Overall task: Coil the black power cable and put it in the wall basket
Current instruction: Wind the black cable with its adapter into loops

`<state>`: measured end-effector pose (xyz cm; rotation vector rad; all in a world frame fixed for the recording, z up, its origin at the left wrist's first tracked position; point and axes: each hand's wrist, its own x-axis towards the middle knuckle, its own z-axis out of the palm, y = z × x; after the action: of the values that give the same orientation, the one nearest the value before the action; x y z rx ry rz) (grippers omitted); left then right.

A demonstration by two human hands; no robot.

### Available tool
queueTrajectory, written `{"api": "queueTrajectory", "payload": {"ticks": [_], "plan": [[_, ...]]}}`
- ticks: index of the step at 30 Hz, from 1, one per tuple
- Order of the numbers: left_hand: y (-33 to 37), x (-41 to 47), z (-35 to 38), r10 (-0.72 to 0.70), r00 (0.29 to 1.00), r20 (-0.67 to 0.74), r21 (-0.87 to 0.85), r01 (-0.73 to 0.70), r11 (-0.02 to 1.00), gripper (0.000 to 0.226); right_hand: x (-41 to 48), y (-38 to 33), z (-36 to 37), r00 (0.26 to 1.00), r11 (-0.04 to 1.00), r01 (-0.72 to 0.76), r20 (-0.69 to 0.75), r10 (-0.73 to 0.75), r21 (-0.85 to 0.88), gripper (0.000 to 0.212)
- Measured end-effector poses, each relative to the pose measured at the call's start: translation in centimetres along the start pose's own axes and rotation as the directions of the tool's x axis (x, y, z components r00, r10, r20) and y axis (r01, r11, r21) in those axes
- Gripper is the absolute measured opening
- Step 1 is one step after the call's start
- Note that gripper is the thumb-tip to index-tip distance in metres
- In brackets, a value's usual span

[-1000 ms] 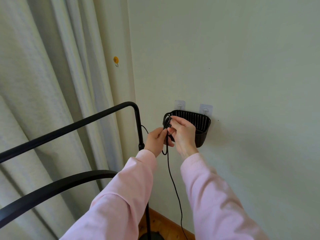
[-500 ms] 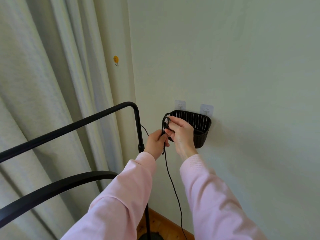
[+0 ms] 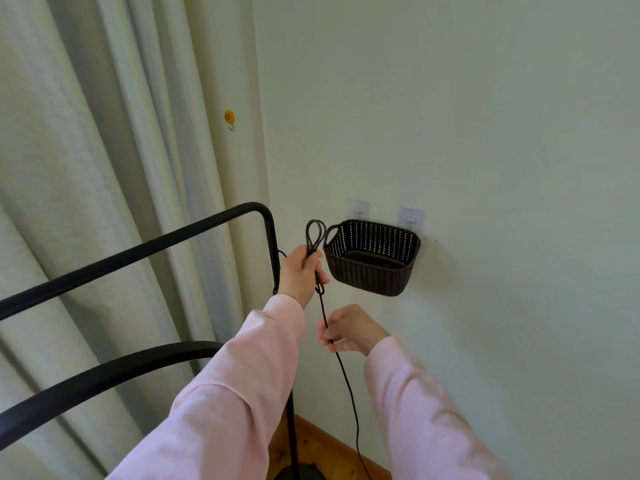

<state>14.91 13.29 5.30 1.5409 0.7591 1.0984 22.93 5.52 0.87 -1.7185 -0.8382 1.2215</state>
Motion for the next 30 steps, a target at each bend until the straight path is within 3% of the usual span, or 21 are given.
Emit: {"api": "queueTrajectory", "payload": {"ticks": [3, 6, 9, 13, 20, 25, 28, 30], "plan": [[0.5, 0.0, -0.2, 0.024, 0.999, -0.023, -0.005, -0.024, 1.0, 0.03, 0.7, 1.3, -0.2, 0.994, 0.989, -0.108, -0.037, 0.105, -0.106, 0.025], [0.2, 0.0, -0.3, 0.03, 0.999, -0.026, 0.057, -0.029, 0.998, 0.029, 0.5, 1.9, -0.8, 0.987, 0.994, -0.101, -0.131, 0.095, -0.045, 0.025], [-0.5, -0.1, -0.5, 0.059, 0.998, -0.017, 0.181, -0.055, 0.982, 0.022, -0.2, 1.5, -1.7, 0.974, 1.0, 0.012, -0.228, -0.016, -0.018, 0.024], [-0.7, -0.1, -0.6, 0.063, 0.998, 0.006, 0.289, -0.062, 0.955, 0.017, -1.3, 0.5, -2.3, 0.956, 0.987, 0.15, -0.248, -0.158, -0.051, 0.019], [-0.3, -0.2, -0.6, 0.051, 0.991, 0.124, 0.39, -0.096, 0.916, 0.029, -2.7, -2.3, -2.3, 0.879, 0.92, 0.39, -0.305, -0.367, 0.018, 0.024], [0.5, -0.5, -0.2, 0.049, 0.968, 0.244, 0.372, -0.14, 0.918, 0.032, -3.1, -4.1, -1.9, 0.826, 0.877, 0.476, -0.373, -0.422, 0.061, 0.028], [0.8, -0.6, -0.3, 0.059, 0.96, 0.272, 0.382, -0.165, 0.909, 0.03, -3.3, -5.0, -1.8, 0.818, 0.849, 0.502, -0.408, -0.405, 0.165, 0.006], [0.9, -0.6, -0.5, 0.065, 0.962, 0.265, 0.376, -0.165, 0.912, 0.032, -3.2, -5.3, -1.9, 0.818, 0.839, 0.502, -0.431, -0.381, 0.21, 0.006]]}}
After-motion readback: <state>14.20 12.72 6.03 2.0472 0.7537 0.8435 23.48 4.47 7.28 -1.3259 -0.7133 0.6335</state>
